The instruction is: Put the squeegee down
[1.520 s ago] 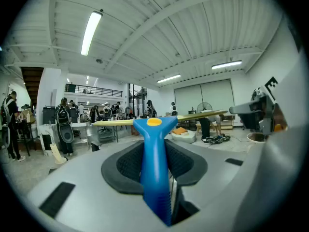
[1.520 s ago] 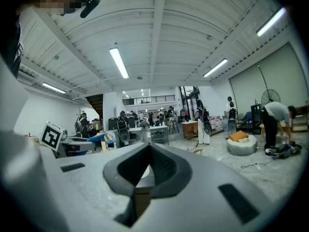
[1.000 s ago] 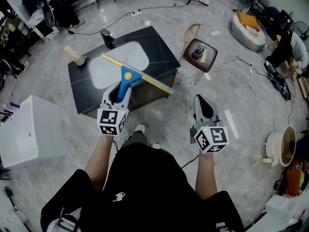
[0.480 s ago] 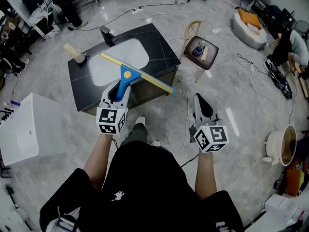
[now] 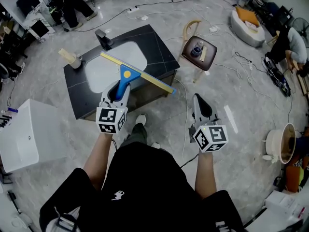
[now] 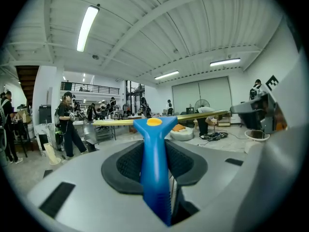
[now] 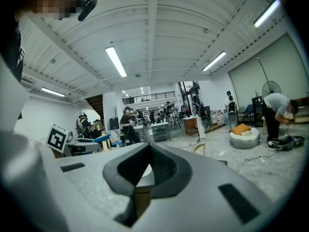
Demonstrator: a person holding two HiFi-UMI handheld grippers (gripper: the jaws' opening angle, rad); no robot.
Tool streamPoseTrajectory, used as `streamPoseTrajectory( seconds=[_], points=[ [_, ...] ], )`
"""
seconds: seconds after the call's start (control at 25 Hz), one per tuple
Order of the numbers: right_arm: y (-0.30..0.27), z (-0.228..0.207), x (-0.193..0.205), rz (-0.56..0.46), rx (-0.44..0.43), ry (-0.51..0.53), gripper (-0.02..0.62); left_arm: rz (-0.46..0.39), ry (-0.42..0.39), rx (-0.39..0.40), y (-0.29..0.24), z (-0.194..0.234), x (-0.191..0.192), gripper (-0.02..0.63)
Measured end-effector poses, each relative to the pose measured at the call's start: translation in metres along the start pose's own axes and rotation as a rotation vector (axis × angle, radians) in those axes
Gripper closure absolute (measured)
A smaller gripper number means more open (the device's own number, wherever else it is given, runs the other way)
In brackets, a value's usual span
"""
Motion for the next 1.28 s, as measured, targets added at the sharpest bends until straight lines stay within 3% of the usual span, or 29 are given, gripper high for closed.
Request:
streamPoseTrajectory(
  seconds=[0.8, 1.28],
  points=[
    [-0.141, 0.003, -0.031, 0.016, 0.129, 0.029, 0.594, 0.013, 0.024, 0.144, -0.131, 0.111, -0.011, 0.474],
    [-0.205, 0.030, -0.027, 0.045, 0.203, 0.050, 0.594, 0.042, 0.035, 0.249, -0.176, 0.167, 0.010, 0.474]
  ],
)
Point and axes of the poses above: the fingertips, and each gripper's own axes: y backward along the fingers, z to its left, x out of its underside, the point moved 3 cm from there along y, backward along the fingers, and after that the axes turned 11 degrees about x, right-handed, at the moved point
